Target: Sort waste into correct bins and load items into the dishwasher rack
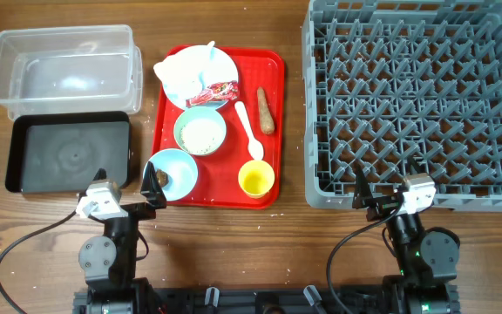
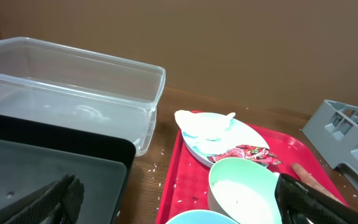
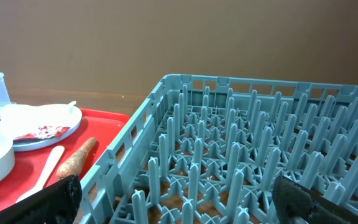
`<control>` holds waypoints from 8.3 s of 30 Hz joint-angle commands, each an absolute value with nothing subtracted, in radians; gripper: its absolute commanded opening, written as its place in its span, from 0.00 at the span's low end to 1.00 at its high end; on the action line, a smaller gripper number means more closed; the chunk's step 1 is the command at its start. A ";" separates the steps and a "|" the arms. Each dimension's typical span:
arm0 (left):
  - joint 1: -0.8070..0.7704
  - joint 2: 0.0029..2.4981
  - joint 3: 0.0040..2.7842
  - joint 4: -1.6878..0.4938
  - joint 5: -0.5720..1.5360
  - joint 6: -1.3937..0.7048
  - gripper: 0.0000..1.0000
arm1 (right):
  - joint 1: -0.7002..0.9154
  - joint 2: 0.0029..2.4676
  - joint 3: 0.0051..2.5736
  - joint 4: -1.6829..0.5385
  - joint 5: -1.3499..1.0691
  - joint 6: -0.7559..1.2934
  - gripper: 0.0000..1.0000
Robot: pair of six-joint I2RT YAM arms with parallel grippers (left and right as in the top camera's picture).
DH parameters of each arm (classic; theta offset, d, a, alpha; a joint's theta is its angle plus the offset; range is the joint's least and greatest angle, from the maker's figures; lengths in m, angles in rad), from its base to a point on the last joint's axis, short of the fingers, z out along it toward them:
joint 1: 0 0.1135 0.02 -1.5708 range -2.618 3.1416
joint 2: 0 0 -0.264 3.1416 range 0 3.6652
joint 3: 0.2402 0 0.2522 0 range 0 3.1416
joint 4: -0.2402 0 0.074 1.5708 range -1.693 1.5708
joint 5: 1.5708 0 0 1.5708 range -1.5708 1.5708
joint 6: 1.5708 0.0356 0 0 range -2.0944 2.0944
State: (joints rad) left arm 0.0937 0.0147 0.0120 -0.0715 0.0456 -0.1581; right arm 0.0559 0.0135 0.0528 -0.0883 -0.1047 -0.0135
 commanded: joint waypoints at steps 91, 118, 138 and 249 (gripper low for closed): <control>0.101 0.007 0.006 -0.075 0.039 -0.141 1.00 | 0.051 0.007 0.045 -0.085 -0.016 -0.131 1.00; 0.101 0.007 0.006 -0.075 0.039 -0.141 1.00 | 0.051 0.007 0.045 -0.085 -0.016 -0.131 1.00; 0.101 0.007 0.010 0.006 0.148 -0.142 1.00 | 0.052 0.007 0.048 -0.018 -0.235 -0.318 1.00; -0.070 2.066 1.927 -1.006 0.299 0.415 0.99 | 0.052 1.435 1.296 -0.834 -0.368 -0.015 1.00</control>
State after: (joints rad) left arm 0.0082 1.9903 1.9705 -1.0004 0.2314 0.2588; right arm 0.0532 1.4418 1.2808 -0.8333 -0.3515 -0.0261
